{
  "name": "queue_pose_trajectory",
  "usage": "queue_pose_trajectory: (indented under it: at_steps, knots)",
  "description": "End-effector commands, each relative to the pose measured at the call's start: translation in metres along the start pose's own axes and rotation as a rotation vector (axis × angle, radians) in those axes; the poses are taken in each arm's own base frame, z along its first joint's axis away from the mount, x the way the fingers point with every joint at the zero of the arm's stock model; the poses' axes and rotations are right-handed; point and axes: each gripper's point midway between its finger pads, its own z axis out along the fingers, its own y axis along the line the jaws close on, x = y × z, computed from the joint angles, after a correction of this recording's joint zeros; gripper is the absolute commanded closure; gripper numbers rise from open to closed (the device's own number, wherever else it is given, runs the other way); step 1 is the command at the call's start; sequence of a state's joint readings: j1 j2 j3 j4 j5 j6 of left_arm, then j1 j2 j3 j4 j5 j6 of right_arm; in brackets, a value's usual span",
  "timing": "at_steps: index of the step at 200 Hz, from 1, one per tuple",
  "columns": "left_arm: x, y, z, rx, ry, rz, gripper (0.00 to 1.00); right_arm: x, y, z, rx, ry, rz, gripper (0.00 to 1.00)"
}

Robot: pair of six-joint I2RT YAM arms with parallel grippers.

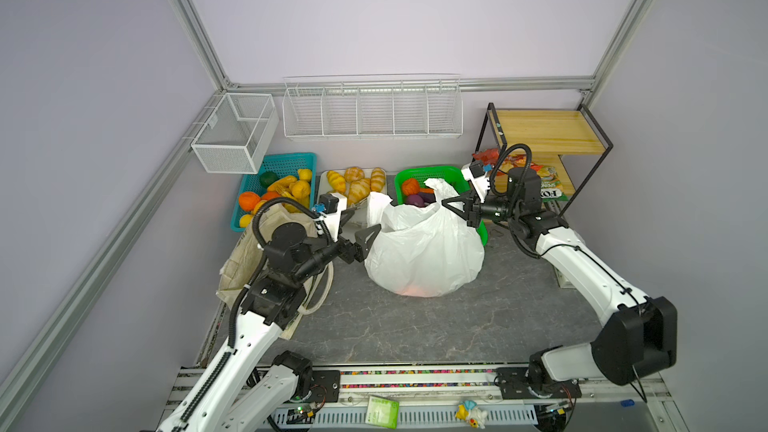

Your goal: Place the mixed food into the grocery bags and tie them

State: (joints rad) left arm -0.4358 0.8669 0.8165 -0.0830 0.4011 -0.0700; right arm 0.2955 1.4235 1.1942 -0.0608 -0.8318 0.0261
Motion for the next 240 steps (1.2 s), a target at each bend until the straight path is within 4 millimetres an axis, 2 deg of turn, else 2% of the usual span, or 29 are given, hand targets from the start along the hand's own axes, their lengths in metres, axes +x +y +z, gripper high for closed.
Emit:
queue_pose_trajectory:
  at_steps: [1, 23, 43, 80, 146, 173, 189, 224, 240]
  knots:
    - [-0.013, 0.000, 0.008, 0.062, -0.071, 0.127, 0.12, -0.002, 0.002, -0.002, -0.019, -0.005, -0.014, 0.94]
    - [-0.015, 0.009, 0.015, 0.144, -0.100, 0.133, 0.12, -0.003, 0.005, -0.004, -0.027, -0.009, -0.017, 0.94]
    - [-0.023, 0.002, 0.019, 0.247, -0.137, 0.165, 0.15, -0.003, 0.006, -0.006, -0.022, -0.009, -0.023, 0.94]
    - [-0.026, 0.000, 0.034, 0.341, -0.128, 0.175, 0.27, -0.001, 0.005, -0.006, -0.013, -0.006, -0.025, 0.94]
    - [-0.035, 0.001, 0.051, 0.421, -0.173, 0.165, 0.61, 0.001, 0.002, -0.003, -0.009, 0.004, -0.010, 0.94]
    - [-0.034, 0.003, 0.057, 0.423, -0.157, 0.157, 0.88, -0.002, -0.002, -0.003, 0.013, 0.002, 0.037, 0.94]
    - [-0.030, -0.001, 0.057, 0.398, -0.119, 0.176, 1.00, -0.001, -0.012, -0.002, 0.062, 0.002, 0.112, 0.94]
    - [0.004, -0.013, 0.073, 0.218, 0.118, 0.400, 1.00, 0.001, -0.018, 0.000, 0.076, 0.004, 0.192, 0.94]
    - [0.010, -0.018, 0.080, 0.201, 0.194, 0.446, 1.00, 0.004, -0.019, 0.002, 0.075, 0.011, 0.188, 0.94]
